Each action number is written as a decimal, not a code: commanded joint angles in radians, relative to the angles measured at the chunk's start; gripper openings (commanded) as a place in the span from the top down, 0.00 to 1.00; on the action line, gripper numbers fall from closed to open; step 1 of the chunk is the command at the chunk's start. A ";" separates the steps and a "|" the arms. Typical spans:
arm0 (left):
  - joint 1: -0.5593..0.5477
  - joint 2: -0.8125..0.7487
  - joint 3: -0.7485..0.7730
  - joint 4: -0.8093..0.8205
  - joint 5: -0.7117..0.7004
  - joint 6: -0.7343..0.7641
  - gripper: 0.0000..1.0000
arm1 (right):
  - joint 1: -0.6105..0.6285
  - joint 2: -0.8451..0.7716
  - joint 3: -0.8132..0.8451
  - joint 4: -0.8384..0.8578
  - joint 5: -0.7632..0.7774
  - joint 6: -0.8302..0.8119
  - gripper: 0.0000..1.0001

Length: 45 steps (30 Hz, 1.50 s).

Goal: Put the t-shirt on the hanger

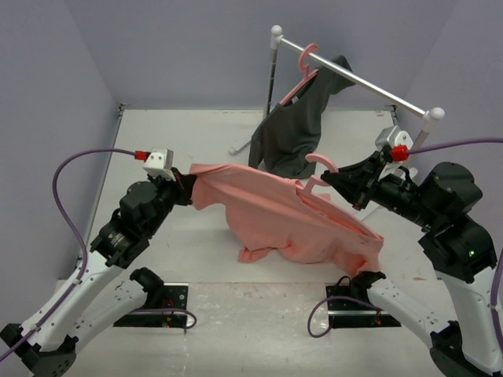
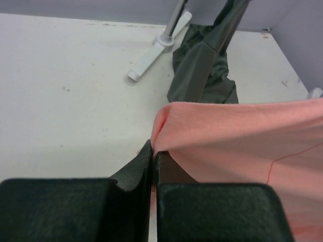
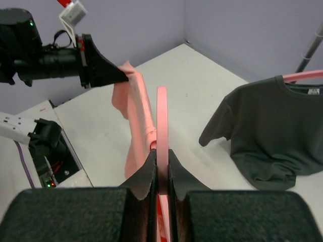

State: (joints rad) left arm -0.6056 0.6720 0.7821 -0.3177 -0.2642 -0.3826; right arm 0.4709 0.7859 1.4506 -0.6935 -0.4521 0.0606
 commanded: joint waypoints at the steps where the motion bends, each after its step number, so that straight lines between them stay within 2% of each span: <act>1: 0.030 0.054 0.071 -0.041 -0.280 -0.119 1.00 | -0.005 -0.086 -0.073 0.049 0.104 -0.050 1.00; 3: 0.039 0.082 0.080 -0.042 -0.289 -0.144 1.00 | -0.006 -0.120 -0.095 0.059 0.109 -0.045 1.00; 7: 0.090 0.110 0.085 0.010 -0.188 -0.182 1.00 | -0.005 -0.185 -0.213 0.119 0.111 -0.025 1.00; 13: 0.112 0.077 0.076 0.129 0.050 -0.143 1.00 | -0.006 -0.224 -0.411 0.325 0.079 0.014 1.00; 19: 0.116 -0.011 0.064 0.045 -0.163 -0.207 1.00 | -0.006 -0.189 -0.423 0.360 0.099 0.001 1.00; 22: 0.121 -0.030 0.108 -0.026 -0.292 -0.222 1.00 | -0.010 -0.207 -0.501 0.385 0.086 -0.008 1.00; 26: 0.124 -0.011 0.168 -0.062 -0.381 -0.208 1.00 | -0.043 -0.253 -0.566 0.446 0.054 0.014 1.00; 34: 0.161 0.054 0.207 -0.050 -0.408 -0.166 1.00 | -0.063 -0.317 -0.530 0.442 0.038 0.036 1.00; 36: 0.188 0.085 0.206 -0.048 -0.307 -0.159 1.00 | -0.063 -0.319 -0.506 0.424 0.036 0.036 1.00; 38: 0.222 0.117 0.212 -0.012 -0.088 -0.099 0.92 | -0.063 -0.300 -0.479 0.398 0.003 0.026 1.00; 39: 0.224 0.135 0.217 0.022 0.044 -0.044 0.70 | -0.063 -0.258 -0.441 0.348 -0.027 0.012 1.00; 40: 0.222 0.141 0.224 0.079 0.190 0.053 0.57 | -0.063 -0.226 -0.415 0.314 -0.058 -0.006 1.00; 41: 0.222 0.150 0.245 0.078 0.293 0.067 0.58 | -0.063 -0.187 -0.381 0.264 -0.075 -0.026 1.00; 43: 0.222 0.162 0.312 0.041 0.330 0.087 0.57 | -0.063 -0.137 -0.334 0.204 -0.055 -0.053 1.00; 44: 0.222 0.164 0.340 0.024 0.320 0.106 0.51 | -0.063 -0.132 -0.335 0.202 -0.034 -0.051 1.00; 45: 0.222 0.165 0.381 0.001 0.346 0.132 0.37 | -0.063 -0.126 -0.334 0.195 -0.011 -0.053 1.00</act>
State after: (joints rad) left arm -0.3922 0.8480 1.0096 -0.3445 -0.1052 -0.3998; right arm 0.4136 0.6089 1.0558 -0.4291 -0.4981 0.0564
